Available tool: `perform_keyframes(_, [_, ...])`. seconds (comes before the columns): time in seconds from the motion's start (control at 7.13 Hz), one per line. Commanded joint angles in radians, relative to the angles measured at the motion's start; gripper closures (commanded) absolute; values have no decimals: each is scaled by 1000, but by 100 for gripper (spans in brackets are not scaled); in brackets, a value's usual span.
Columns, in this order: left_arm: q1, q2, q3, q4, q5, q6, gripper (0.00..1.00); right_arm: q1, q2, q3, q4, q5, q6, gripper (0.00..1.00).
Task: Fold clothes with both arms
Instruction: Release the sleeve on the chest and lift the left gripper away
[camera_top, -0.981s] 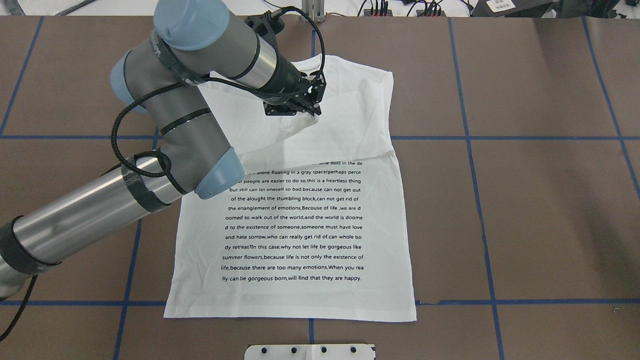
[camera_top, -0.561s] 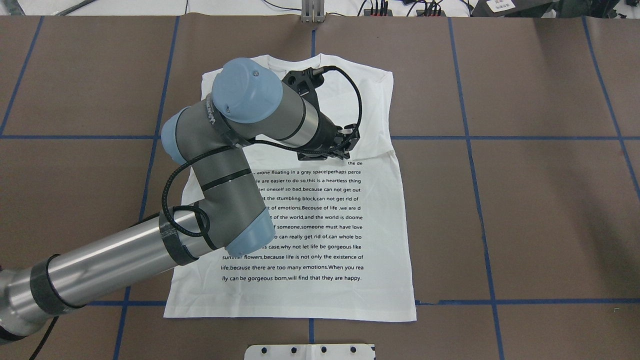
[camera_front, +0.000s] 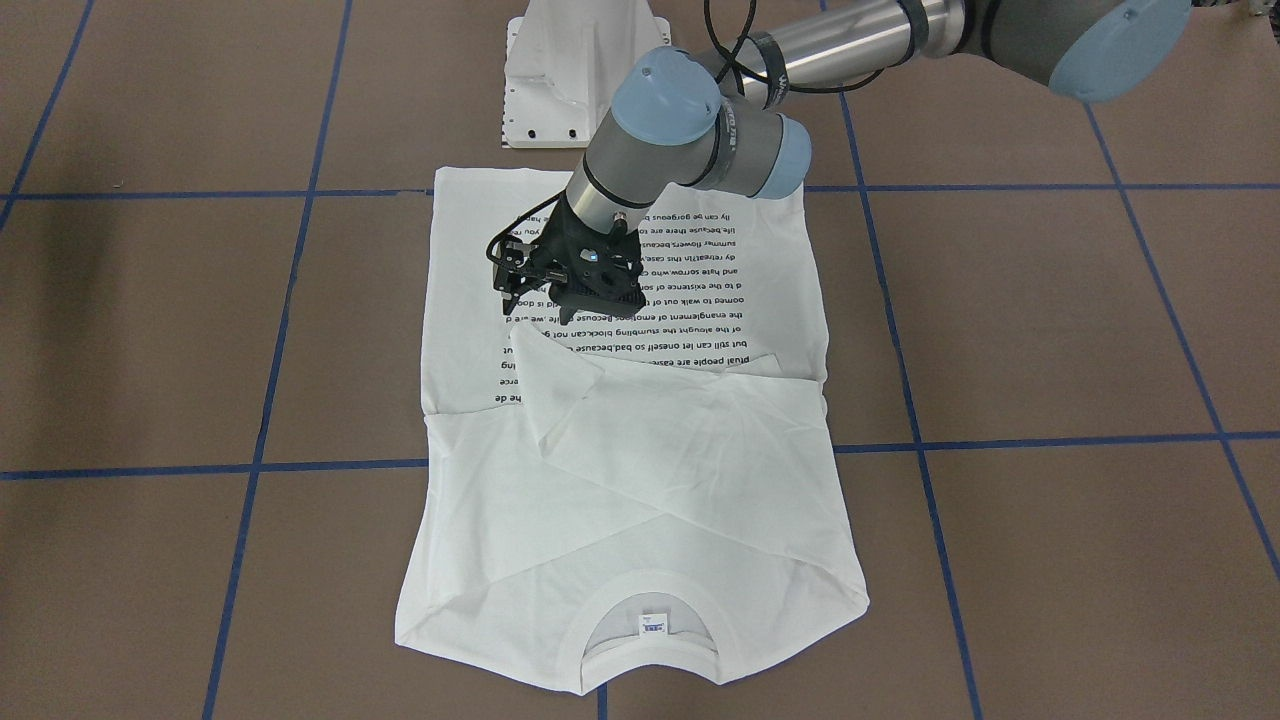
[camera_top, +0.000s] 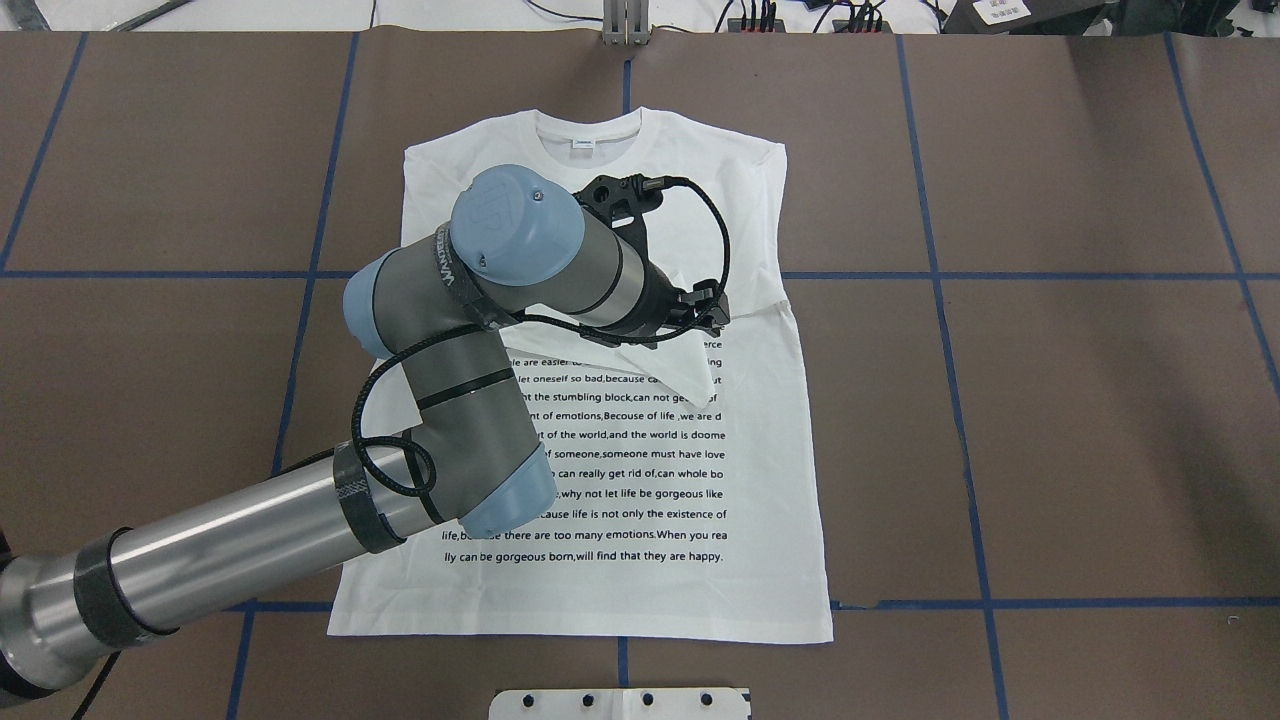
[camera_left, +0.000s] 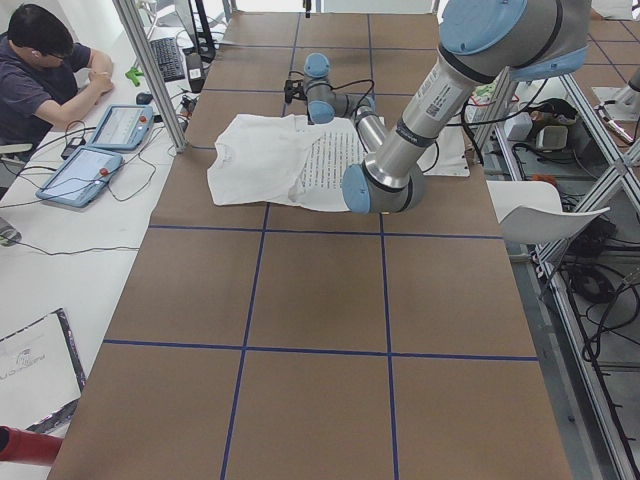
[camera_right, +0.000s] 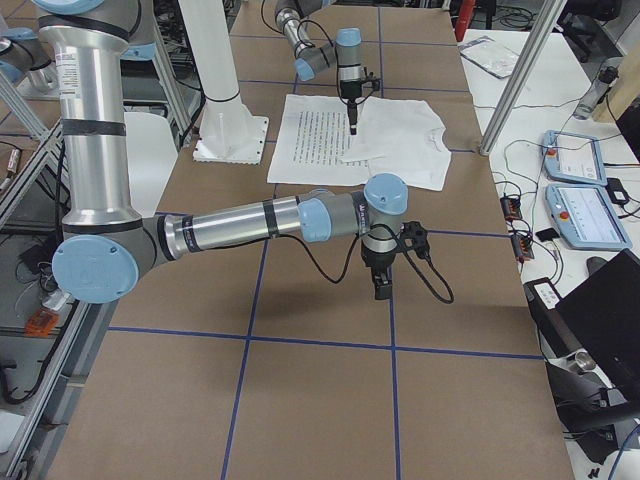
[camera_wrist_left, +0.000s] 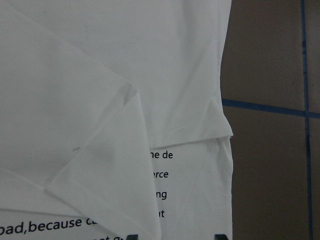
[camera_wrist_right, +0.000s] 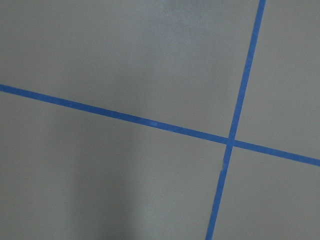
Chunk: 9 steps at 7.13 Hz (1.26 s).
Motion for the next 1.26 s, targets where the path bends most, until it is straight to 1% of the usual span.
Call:
perform_keyframes(0.0, [0, 12, -3, 32, -2, 47, 0, -29, 29, 18, 9, 7, 136, 0])
perform_keyframes(0.14, [-11, 49, -21, 33, -3, 113, 0, -84, 70, 33, 9, 2, 230, 0])
perform_keyframes(0.28, [-40, 99, -64, 56, -9, 183, 0, -148, 131, 31, 7, -12, 345, 0])
perform_keyframes(0.42, [-90, 141, -132, 143, -62, 280, 0, -213, 197, 33, 6, -56, 457, 0])
perform_keyframes(0.56, [-126, 188, -220, 229, -72, 376, 0, -285, 253, 33, 1, -97, 567, 0])
perform_keyframes(0.7, [-167, 241, -281, 272, -75, 475, 0, -357, 305, 31, -5, -142, 667, 0])
perform_keyframes(0.84, [-220, 291, -321, 289, -106, 579, 0, -450, 362, 22, -7, -209, 780, 0])
perform_keyframes(0.98, [-282, 331, -340, 293, -164, 680, 0, -521, 424, 18, -52, -261, 853, 0])
perform_keyframes(1.12, [-313, 374, -366, 293, -185, 749, 0, -572, 501, 7, -136, -317, 866, 0])
